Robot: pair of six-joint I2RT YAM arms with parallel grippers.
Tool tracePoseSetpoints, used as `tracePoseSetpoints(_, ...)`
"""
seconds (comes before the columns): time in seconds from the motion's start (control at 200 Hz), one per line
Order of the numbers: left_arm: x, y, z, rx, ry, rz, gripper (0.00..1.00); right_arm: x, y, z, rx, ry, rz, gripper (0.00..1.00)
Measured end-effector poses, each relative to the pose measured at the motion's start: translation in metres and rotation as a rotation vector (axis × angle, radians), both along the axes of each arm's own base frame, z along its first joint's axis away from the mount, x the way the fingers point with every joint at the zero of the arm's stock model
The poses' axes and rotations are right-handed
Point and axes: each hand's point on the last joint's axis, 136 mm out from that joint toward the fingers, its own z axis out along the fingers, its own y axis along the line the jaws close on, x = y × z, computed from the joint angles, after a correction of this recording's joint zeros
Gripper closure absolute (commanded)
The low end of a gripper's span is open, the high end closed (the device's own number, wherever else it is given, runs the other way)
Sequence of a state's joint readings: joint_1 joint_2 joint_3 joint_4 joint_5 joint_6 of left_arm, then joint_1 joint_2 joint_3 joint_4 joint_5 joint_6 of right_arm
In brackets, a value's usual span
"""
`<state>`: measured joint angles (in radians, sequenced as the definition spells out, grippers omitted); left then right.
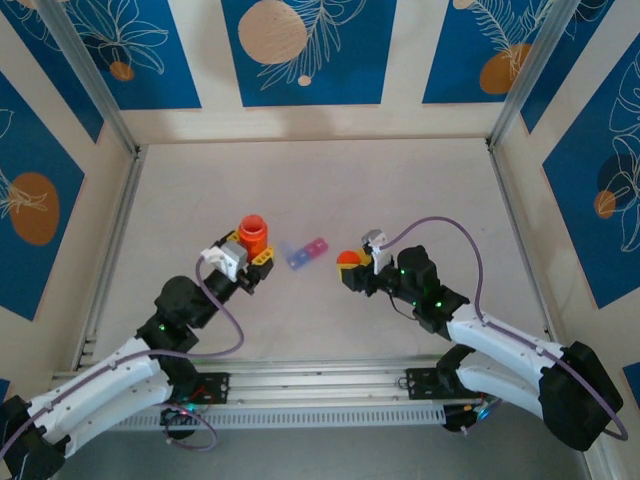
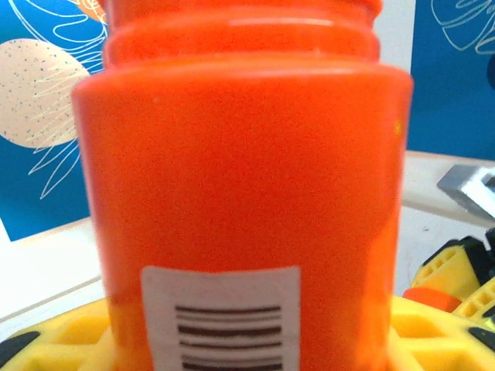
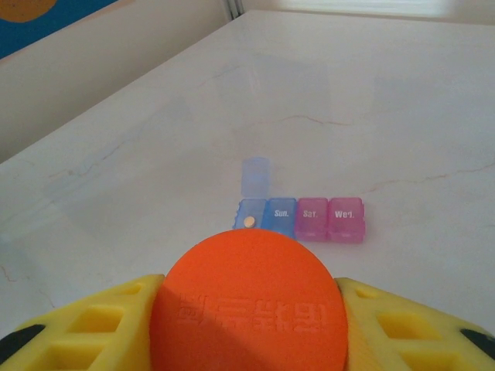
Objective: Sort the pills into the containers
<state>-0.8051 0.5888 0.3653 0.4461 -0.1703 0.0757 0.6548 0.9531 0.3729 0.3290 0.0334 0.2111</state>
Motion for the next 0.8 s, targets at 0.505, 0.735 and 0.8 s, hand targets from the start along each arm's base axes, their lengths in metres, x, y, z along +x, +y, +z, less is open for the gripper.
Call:
tracePoseSetpoints(0.505, 0.032, 0.016, -0.122, 0.558, 0.54, 0.171, 1.0, -0.001, 0.003, -0.006, -0.006, 0.016, 0.014, 1.0)
tracePoseSetpoints(0.735, 0.022, 0.026, -0.156, 0.787, 0.728, 0.128, 1.0, -0.004, 0.003, 0.01, 0.027, -0.019, 0.026, 1.0)
tracePoseSetpoints(0.8, 0.024, 0.027, -0.166, 0.843, 0.776, 0.111, 1.0, -0.006, 0.003, 0.013, 0.037, -0.025, 0.031, 1.0)
